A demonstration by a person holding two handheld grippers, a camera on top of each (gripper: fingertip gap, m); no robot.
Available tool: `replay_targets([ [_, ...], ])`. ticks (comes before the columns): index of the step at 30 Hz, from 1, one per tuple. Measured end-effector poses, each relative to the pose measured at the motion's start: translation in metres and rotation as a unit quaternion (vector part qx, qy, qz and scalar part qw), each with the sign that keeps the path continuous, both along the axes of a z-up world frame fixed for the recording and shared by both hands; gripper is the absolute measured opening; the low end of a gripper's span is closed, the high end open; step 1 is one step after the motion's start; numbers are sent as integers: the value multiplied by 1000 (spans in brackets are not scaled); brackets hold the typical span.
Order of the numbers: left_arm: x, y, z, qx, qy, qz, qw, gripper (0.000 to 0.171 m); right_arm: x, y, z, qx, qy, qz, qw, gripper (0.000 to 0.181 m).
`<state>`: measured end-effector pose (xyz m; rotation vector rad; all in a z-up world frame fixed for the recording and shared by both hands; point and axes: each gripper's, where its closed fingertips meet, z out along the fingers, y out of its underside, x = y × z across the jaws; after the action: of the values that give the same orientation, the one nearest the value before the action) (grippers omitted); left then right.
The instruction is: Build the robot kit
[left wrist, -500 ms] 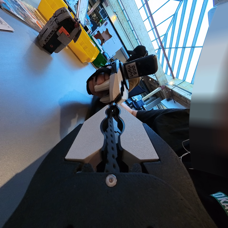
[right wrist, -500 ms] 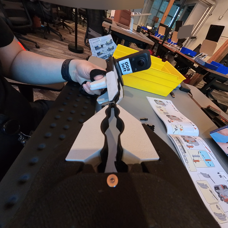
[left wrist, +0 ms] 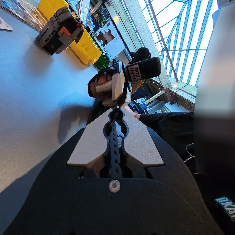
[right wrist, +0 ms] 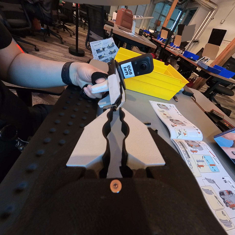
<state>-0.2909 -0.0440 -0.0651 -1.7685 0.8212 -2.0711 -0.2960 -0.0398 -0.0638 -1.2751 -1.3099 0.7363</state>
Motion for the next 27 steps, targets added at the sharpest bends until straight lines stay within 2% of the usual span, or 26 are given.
replay_targets([
  [20,0,-2,1,-6,-6,-10,1000,3,0,-4,0,-15,-1,10,1000,2],
  [27,2,-3,-4,-3,12,-14,1000,3,2,-6,-6,-34,-12,17,999,2],
])
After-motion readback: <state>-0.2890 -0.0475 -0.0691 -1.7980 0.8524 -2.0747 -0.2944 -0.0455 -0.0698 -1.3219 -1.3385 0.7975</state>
